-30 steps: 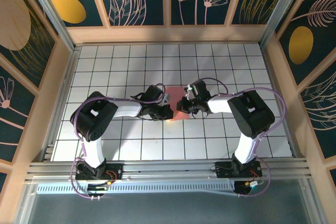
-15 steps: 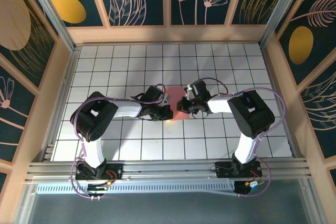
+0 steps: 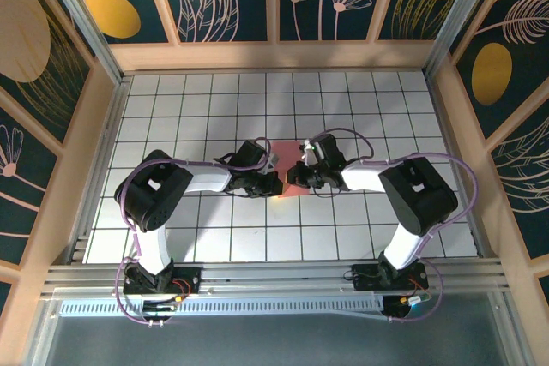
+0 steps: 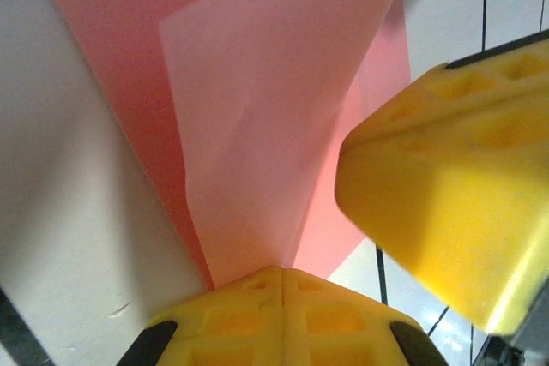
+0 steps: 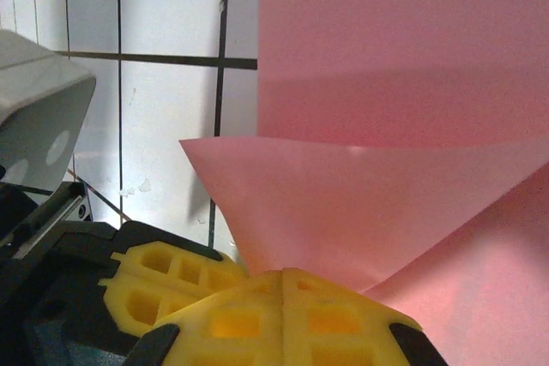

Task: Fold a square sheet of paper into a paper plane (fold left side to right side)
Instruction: Fold the triangle a second time at the center of the table.

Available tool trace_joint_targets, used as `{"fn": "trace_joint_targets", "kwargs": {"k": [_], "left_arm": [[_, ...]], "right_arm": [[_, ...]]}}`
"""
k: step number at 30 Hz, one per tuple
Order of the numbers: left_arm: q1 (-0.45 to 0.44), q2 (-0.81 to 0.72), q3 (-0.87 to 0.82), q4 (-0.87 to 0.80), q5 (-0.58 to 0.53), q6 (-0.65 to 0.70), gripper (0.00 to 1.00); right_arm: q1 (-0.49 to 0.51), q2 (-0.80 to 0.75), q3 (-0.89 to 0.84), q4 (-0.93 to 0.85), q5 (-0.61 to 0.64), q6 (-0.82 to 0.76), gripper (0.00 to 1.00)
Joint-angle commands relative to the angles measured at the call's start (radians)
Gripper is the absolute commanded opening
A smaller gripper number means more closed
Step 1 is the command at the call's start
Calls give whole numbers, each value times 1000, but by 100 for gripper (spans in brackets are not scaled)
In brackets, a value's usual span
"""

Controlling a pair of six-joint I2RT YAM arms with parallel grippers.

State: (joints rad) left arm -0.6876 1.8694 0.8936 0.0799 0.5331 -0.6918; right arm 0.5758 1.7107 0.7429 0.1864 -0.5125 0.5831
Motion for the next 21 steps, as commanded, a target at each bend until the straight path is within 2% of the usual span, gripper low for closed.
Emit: {"fn": "trace_joint_targets", "kwargs": {"k": [1,10,21], "left_arm": [[-6,30,-27,-68,-87,31,0],[-6,31,-21,-78,-97,29,0],[-7,47,-39,-82,-107,35,0]], "right_arm": [[20,17,0,21,37,6,0],[28,76,36,-22,110,-16,0],[-23,74,36,-36,112,-42,0]]}}
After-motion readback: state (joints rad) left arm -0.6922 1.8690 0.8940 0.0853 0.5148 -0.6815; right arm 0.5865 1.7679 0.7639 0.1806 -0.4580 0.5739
